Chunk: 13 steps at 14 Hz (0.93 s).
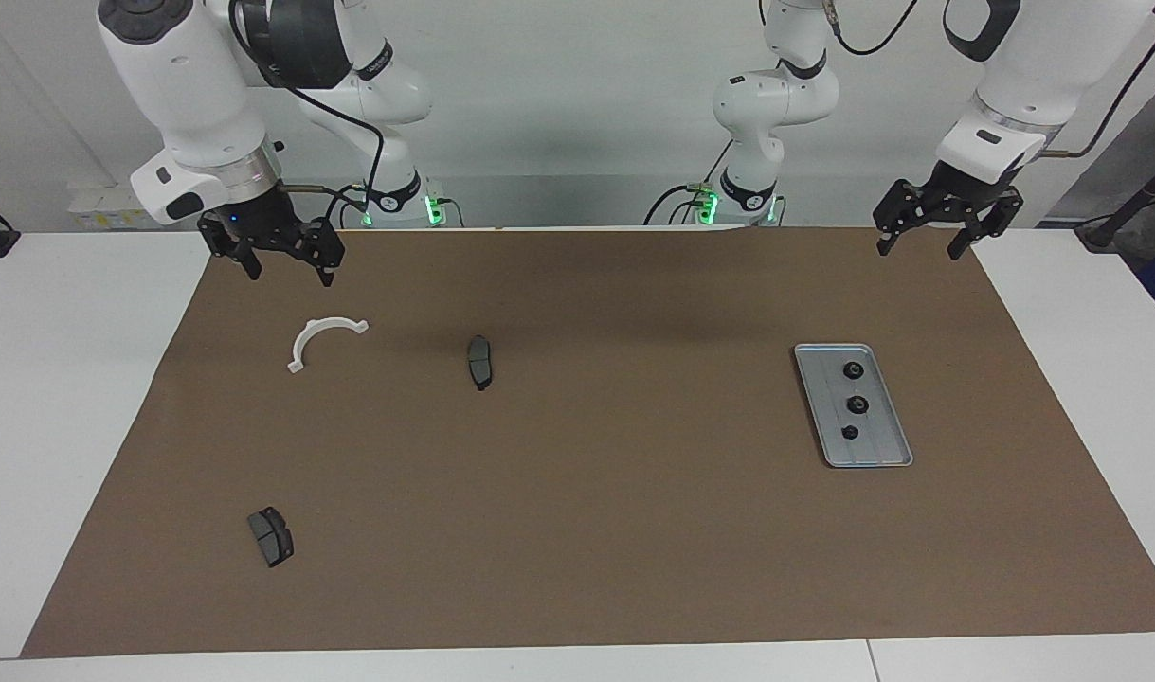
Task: Place bearing gear from tray to pile
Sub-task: 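Reach the left gripper down to the black bearing in the metal tray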
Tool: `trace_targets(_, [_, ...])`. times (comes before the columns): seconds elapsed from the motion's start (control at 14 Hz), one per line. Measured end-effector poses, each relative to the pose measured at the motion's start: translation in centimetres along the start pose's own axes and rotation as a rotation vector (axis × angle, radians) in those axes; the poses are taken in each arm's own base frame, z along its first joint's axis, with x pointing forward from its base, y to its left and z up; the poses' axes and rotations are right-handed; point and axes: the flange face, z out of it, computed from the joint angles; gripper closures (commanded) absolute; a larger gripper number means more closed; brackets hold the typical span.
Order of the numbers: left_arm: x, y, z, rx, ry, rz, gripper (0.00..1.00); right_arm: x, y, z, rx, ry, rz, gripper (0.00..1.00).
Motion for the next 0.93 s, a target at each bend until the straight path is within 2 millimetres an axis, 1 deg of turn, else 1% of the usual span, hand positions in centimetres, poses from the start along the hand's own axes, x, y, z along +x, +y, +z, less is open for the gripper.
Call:
trace_targets(0.43, [0.0, 0.0, 0.0, 0.000, -0.001, 0.000, 0.00, 0.0, 0.0, 0.0, 0.000, 0.000, 0.000, 0.00])
trace_targets(0.57, [0.0, -0.1, 0.5, -0.001, -0.007, -0.002, 0.00, 0.0, 0.0, 0.0, 0.000, 0.000, 0.000, 0.00])
trace_targets(0.71, [0.0, -0.7, 2.2, -0.001, -0.013, -0.014, 0.00, 0.0, 0.0, 0.0, 0.000, 0.000, 0.000, 0.00])
trace_targets(0.93, [0.1, -1.8, 6.4, 0.000, -0.012, -0.033, 0.00, 0.0, 0.0, 0.0, 0.000, 0.000, 0.000, 0.00])
